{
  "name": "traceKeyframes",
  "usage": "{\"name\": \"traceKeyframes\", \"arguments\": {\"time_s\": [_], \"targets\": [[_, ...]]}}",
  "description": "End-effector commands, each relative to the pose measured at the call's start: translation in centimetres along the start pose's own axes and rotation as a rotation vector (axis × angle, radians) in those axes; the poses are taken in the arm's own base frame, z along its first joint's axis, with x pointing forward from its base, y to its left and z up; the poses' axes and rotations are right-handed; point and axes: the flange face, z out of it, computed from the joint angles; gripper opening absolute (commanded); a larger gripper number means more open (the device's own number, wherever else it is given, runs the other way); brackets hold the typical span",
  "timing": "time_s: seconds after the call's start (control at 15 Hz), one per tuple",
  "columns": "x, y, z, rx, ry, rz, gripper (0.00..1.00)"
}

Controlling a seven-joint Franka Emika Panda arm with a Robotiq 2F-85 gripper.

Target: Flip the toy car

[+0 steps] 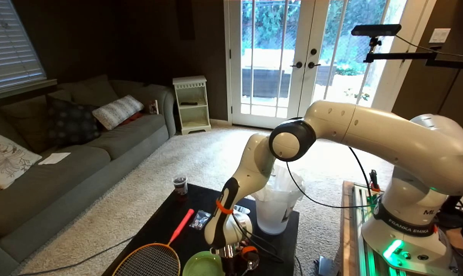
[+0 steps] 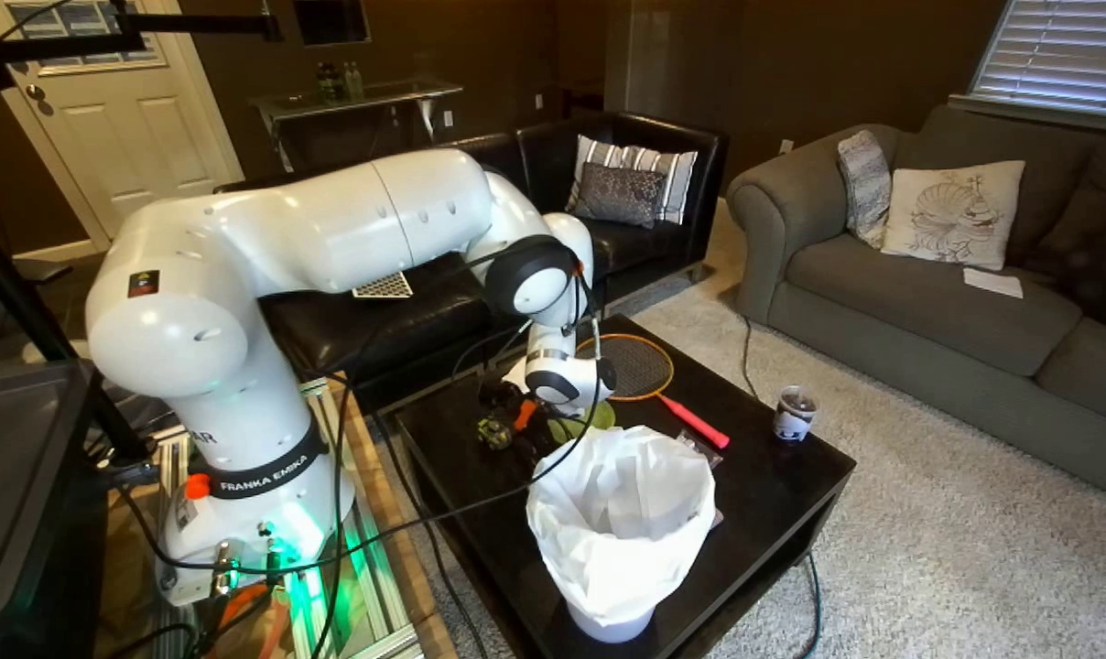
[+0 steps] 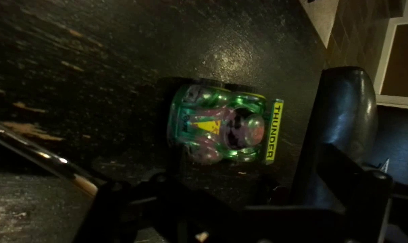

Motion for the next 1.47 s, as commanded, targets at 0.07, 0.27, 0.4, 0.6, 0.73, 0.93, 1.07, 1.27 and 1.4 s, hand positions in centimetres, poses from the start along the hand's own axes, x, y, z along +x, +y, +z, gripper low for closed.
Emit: {"name": "traceKeyframes", "arguments": {"time_s": [0.07, 0.27, 0.4, 0.6, 0.73, 0.93, 1.07, 1.27, 1.4], "targets": [[-0.2, -4.7, -1.0, -0.153, -0.043, 0.053, 1.00], [0.1, -7.6, -1.4, -0.252, -0.079, 0.126, 1.00], [0.0, -9.7, -1.6, -0.317, -0.100, 0.189, 1.00], [0.2, -13.5, -1.7, -0.431, -0.110, 0.252, 1.00], [0.3, -16.0, -1.8, -0.517, -0.109, 0.273, 1.00], [0.4, -19.3, -1.9, -0.653, -0.108, 0.267, 1.00], [0.3, -21.2, -2.2, -0.729, -0.095, 0.267, 1.00], [0.0, -23.4, -2.5, -0.800, -0.071, 0.279, 1.00], [-0.1, -24.5, -2.7, -0.822, -0.057, 0.290, 1.00]]}}
